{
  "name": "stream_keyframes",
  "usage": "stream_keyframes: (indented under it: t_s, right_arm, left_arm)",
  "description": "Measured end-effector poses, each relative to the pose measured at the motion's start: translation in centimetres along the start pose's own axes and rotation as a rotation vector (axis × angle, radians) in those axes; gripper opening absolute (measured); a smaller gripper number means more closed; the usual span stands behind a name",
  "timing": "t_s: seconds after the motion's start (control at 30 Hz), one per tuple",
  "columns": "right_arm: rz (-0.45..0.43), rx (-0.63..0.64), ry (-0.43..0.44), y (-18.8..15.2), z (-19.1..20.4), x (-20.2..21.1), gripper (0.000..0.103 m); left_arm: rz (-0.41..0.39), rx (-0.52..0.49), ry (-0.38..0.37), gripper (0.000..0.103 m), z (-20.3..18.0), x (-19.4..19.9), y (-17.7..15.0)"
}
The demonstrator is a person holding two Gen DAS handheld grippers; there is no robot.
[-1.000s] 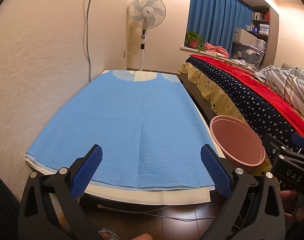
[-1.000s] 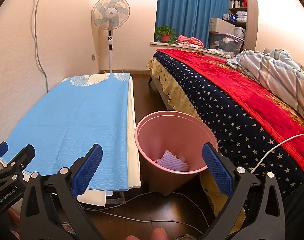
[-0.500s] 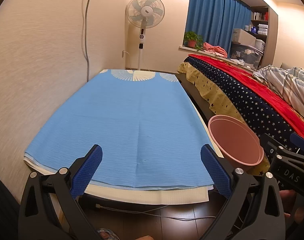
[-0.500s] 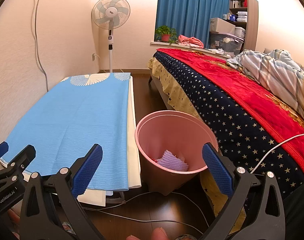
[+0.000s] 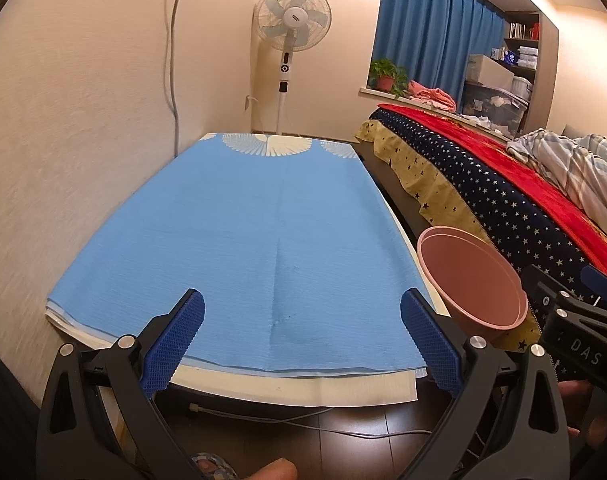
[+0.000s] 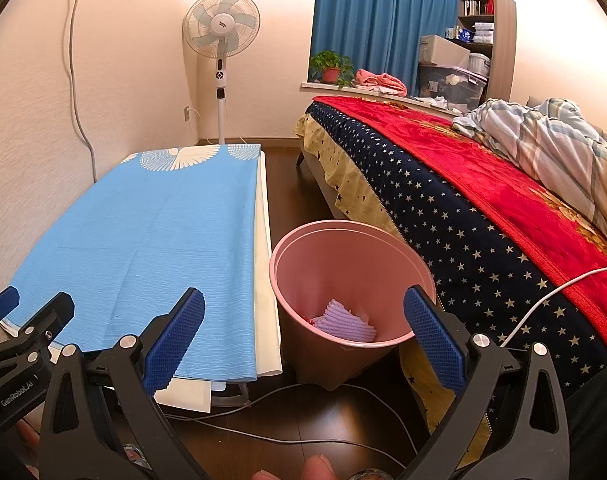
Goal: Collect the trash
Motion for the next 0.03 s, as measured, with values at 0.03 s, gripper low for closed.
stream_keyframes:
  t_s: [0.03]
  right_arm:
    - [0.0, 0.001, 0.0, -0.02, -0.01, 0.03, 0.098]
  left_arm:
    - [-0.001, -0.004, 0.0, 0.095, -0.06, 0.03, 0.04]
Point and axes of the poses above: each gripper's, at about its wrist camera, not at the fingertips, and x roughly against the way its jaws point, z to its left, y to its top, the point moved 8 cm from there along -x, roughly the way its jaws point, and after that the axes turned 9 degrees about x, right-handed, at the moved point
